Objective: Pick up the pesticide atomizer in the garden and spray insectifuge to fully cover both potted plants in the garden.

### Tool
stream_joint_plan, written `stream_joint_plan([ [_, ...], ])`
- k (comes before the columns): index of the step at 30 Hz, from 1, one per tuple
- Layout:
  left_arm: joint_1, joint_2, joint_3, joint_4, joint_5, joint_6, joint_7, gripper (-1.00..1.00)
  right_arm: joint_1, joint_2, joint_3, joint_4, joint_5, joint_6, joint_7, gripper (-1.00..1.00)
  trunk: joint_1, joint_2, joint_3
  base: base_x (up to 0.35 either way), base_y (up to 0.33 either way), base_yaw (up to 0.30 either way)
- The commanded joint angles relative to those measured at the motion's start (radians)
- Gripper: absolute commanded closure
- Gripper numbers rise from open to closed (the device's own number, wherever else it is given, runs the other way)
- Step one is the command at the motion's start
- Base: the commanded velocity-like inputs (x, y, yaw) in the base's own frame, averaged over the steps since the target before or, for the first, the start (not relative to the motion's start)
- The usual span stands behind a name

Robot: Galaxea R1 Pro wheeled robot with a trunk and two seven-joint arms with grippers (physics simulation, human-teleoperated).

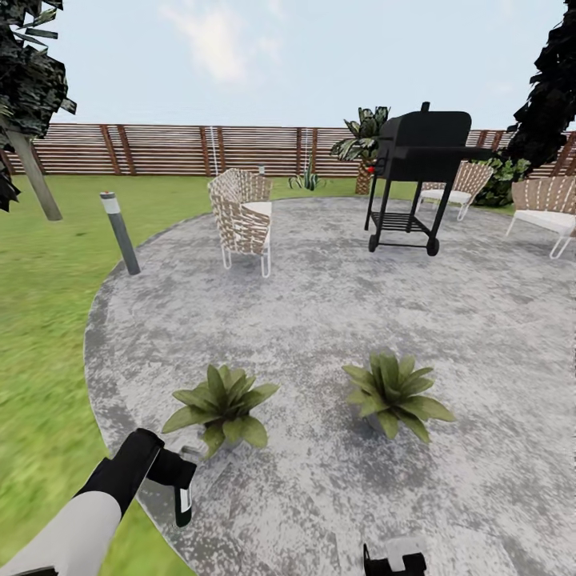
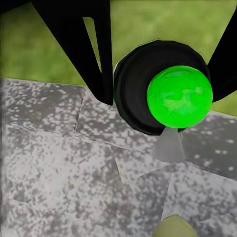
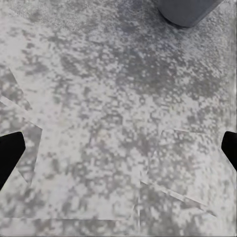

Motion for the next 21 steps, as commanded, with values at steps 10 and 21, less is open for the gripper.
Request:
stream_joint_plan([
  [10, 0.005, 0.008, 0.008, -0.003, -0.011, -0.005, 0.001, 1.00, -0.001, 0.000, 0.004, 0.004, 0.011, 0.001, -0.011, -1.00, 0.000, 0.000, 0.004, 0.028, -0.114, -0.088],
  [21, -0.009, 0.012, 0.007, 0.013, -0.005, 0.088, 0.057, 1.00, -0.001, 0.000, 0.005, 0.005, 0.012, 0.001, -0.011, -1.00, 0.000, 0.000, 0.008, 0.000, 0.000, -0.072],
])
